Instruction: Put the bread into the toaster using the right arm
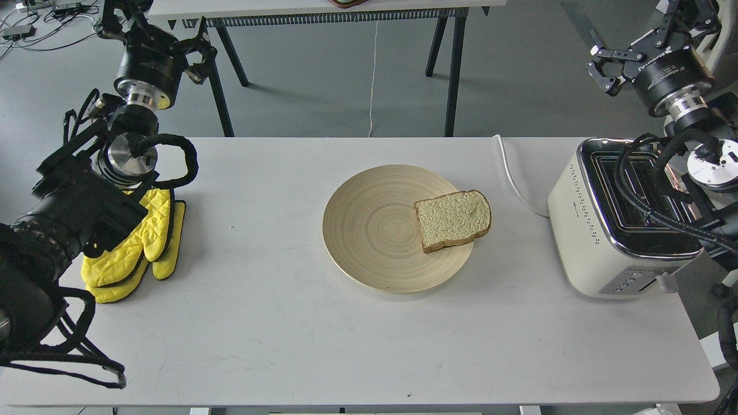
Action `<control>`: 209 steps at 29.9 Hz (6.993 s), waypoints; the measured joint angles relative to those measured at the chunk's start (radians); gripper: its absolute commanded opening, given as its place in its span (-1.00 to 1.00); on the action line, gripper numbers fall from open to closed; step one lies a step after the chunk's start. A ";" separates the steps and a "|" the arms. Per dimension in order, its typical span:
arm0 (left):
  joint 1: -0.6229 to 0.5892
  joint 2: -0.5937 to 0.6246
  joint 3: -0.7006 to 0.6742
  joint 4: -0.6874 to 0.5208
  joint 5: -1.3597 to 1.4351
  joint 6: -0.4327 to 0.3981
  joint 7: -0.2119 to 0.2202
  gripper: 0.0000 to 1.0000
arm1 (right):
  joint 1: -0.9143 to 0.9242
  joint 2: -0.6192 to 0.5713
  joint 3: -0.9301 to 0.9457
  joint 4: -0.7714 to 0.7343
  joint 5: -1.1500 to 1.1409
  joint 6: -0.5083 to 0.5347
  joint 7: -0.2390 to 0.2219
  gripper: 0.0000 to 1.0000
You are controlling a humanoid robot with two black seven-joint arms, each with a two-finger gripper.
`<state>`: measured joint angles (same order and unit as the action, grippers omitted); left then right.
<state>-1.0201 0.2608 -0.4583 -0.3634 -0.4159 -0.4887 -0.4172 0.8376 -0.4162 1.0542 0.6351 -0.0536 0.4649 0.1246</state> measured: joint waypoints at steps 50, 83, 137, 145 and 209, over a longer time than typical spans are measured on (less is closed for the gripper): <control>0.000 -0.010 -0.011 0.008 -0.003 0.000 -0.003 1.00 | 0.053 -0.190 -0.617 0.582 -1.181 -0.392 -0.071 0.93; 0.000 -0.012 -0.011 0.008 -0.001 0.000 -0.003 1.00 | -0.079 0.079 -0.721 0.245 -1.301 -0.444 -0.161 0.36; 0.000 -0.012 -0.011 0.008 -0.001 0.000 -0.003 1.00 | -0.109 0.128 -0.720 0.187 -1.290 -0.500 -0.158 -0.94; 0.000 -0.012 -0.011 0.008 -0.001 0.000 -0.003 1.00 | -0.099 0.123 -0.713 0.222 -1.287 -0.504 -0.158 -1.00; 0.000 -0.012 -0.009 0.008 -0.001 0.000 -0.003 1.00 | 0.078 -0.847 -0.802 0.851 -1.272 -0.322 -0.189 -1.00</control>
<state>-1.0201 0.2485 -0.4668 -0.3559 -0.4172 -0.4887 -0.4203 0.9157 -1.2628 0.2521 1.4866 -1.3254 0.1426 -0.0645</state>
